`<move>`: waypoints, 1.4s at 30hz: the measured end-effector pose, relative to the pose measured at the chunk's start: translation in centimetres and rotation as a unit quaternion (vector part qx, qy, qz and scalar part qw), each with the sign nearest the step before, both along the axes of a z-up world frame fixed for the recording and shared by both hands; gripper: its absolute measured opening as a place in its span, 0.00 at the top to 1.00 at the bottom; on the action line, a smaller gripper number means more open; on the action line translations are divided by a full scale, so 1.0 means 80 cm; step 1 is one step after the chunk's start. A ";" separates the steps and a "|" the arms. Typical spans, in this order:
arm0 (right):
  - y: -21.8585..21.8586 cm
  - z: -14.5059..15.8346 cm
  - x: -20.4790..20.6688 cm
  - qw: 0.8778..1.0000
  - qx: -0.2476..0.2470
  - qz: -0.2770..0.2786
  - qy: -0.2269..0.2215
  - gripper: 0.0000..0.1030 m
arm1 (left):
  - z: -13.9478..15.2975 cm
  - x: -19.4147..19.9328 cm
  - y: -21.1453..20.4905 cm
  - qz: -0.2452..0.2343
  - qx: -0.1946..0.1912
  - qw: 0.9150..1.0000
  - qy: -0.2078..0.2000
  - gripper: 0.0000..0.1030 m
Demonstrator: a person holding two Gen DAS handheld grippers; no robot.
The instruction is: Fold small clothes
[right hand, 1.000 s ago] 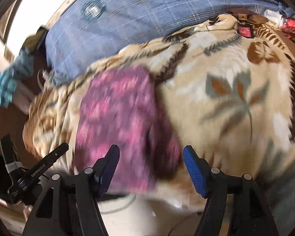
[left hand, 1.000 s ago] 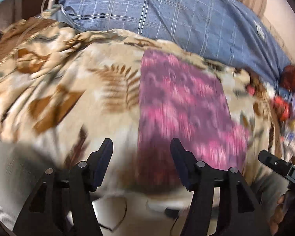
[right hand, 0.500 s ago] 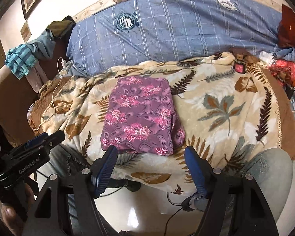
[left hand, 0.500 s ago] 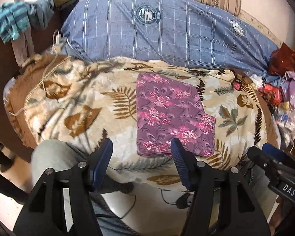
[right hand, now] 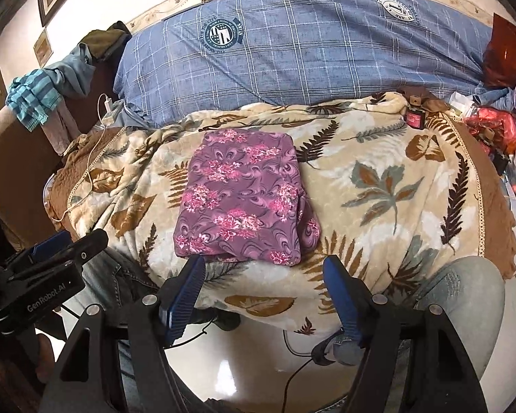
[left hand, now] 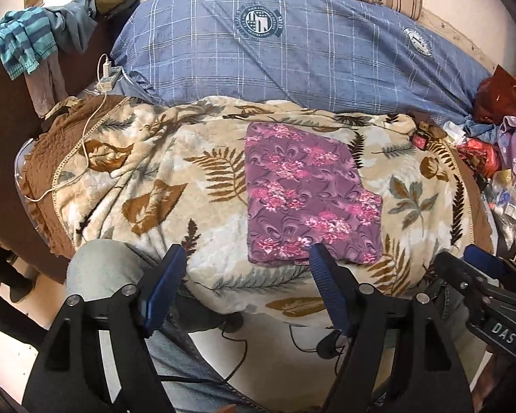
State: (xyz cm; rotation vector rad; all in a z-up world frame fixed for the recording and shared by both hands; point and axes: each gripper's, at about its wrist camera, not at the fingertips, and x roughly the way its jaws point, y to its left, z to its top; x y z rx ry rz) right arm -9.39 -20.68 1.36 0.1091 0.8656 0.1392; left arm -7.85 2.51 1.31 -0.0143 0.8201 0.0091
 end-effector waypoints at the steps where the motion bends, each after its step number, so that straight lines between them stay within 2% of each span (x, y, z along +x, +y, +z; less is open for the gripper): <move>1: 0.000 0.000 0.001 1.000 0.000 0.001 0.000 0.29 | 0.000 0.000 -0.002 0.000 0.004 1.000 -0.002 0.28; 37: -0.002 -0.002 0.005 1.000 -0.010 0.000 0.003 0.29 | -0.004 0.008 -0.008 -0.001 0.020 1.000 -0.001 0.28; 42: -0.004 -0.005 0.009 1.000 -0.011 0.000 0.006 0.29 | -0.008 0.008 -0.014 -0.004 0.045 0.999 -0.014 0.28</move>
